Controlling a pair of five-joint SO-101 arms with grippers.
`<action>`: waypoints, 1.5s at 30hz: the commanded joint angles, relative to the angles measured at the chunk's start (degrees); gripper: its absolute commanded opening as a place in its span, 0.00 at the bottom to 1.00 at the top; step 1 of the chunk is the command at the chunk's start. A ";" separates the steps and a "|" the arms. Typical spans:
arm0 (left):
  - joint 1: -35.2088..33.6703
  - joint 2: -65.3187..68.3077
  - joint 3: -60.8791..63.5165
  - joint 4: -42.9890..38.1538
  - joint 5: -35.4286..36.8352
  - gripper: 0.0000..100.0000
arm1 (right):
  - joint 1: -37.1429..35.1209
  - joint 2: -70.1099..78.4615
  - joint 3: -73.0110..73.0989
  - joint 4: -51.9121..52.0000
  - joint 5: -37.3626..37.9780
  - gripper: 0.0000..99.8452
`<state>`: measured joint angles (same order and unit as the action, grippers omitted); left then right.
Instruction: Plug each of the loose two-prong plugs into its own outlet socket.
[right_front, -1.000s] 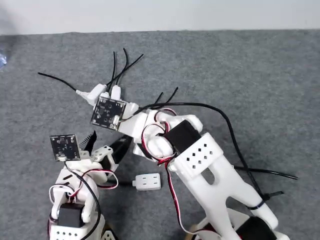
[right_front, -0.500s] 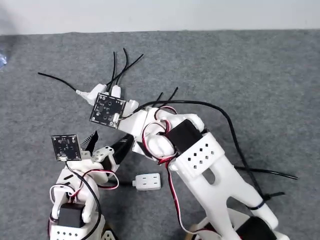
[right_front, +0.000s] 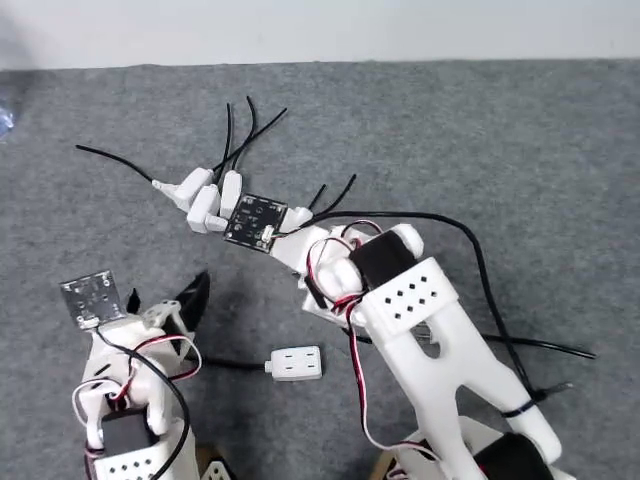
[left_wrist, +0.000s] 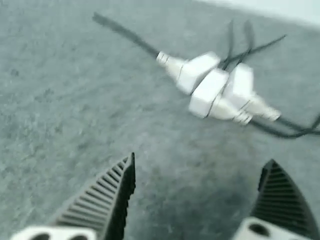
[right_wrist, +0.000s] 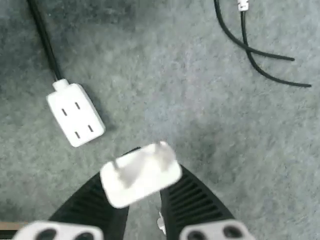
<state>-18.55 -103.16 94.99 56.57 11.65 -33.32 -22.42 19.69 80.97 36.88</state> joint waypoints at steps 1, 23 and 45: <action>-1.32 -0.53 1.19 0.35 -3.52 0.37 | 4.53 0.31 2.81 -3.82 3.96 0.01; -1.14 -0.53 1.36 0.35 -4.04 0.37 | -5.14 18.15 10.37 -19.30 2.02 0.06; -31.74 -0.35 1.54 -3.25 -4.84 0.37 | -8.31 29.32 -9.41 -25.10 -0.09 0.24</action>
<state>-44.48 -103.16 96.92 54.20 7.96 -40.18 1.05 18.81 57.05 38.11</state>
